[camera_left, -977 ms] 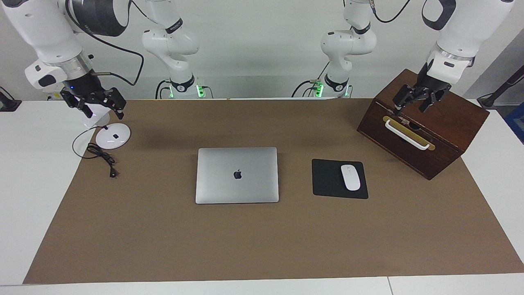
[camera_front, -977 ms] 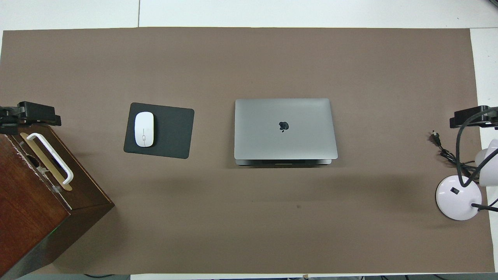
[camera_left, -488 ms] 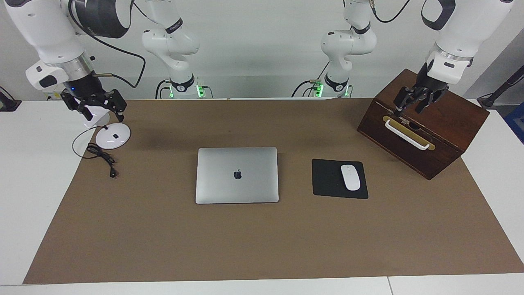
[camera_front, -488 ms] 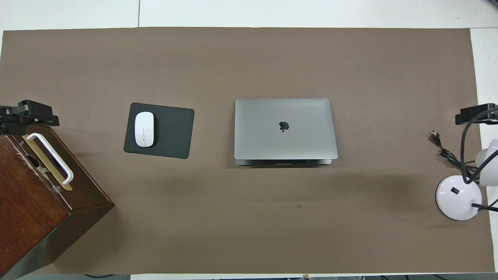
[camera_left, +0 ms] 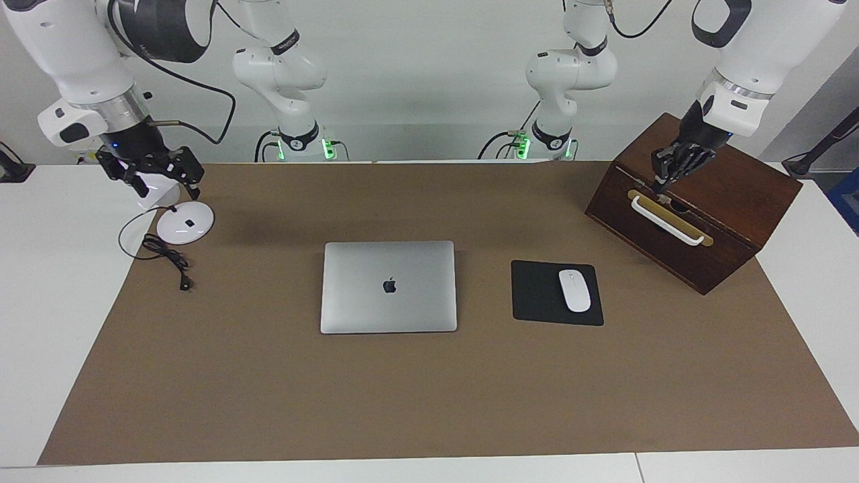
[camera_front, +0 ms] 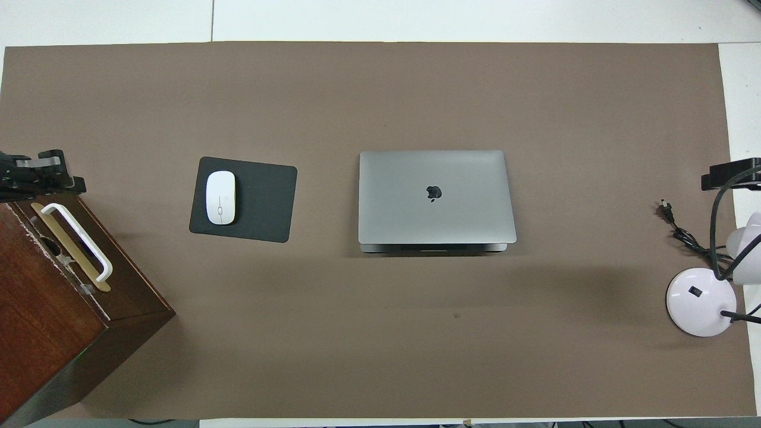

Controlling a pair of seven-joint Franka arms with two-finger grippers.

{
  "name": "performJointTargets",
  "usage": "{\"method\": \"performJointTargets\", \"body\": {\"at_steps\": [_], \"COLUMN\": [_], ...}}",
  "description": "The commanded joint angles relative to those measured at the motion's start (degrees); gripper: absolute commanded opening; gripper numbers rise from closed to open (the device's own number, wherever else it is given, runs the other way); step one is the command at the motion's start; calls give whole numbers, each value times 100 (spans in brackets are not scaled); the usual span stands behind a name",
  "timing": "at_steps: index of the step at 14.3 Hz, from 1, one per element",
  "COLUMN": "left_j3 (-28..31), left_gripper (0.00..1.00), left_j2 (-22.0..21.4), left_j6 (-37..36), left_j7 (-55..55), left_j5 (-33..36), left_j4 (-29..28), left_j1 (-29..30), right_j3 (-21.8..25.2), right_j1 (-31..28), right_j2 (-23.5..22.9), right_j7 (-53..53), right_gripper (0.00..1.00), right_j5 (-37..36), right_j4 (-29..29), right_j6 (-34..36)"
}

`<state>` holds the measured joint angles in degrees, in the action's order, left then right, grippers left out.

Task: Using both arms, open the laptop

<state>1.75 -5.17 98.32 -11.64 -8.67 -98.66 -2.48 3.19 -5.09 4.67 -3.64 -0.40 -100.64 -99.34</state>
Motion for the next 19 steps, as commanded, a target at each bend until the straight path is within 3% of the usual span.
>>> {"method": "performJointTargets", "body": {"at_steps": [1, 7, 9, 12, 19], "left_j3": [-43, -87, -87, -87, -87], "left_gripper": [0, 0, 0, 0, 0], "left_j2": [-185, -494, -441, -388, -485], "left_j6": [494, 1523, 1620, 1900, 3814], "left_j7": [-75, -110, -110, -66, 189], "left_j5": [-196, -293, -424, -460, -460], "left_j4": [-468, -1313, -1314, -1436, -2621], "left_j1": [20, -270, -358, -551, -1543], "right_j3": [-46, -37, -37, -37, -46], "right_j1": [-27, -149, -185, -176, 184], "right_j2": [130, 139, 331, 797, 1079], "right_j7": [-128, -145, -154, -513, -515], "right_gripper": [100, 100, 100, 100, 100], "right_j5": [-21, 83, 268, 760, 2350], "right_j4": [-167, -359, -866, -2150, -3119], "right_j6": [-121, -269, -917, -2323, -3512]}}
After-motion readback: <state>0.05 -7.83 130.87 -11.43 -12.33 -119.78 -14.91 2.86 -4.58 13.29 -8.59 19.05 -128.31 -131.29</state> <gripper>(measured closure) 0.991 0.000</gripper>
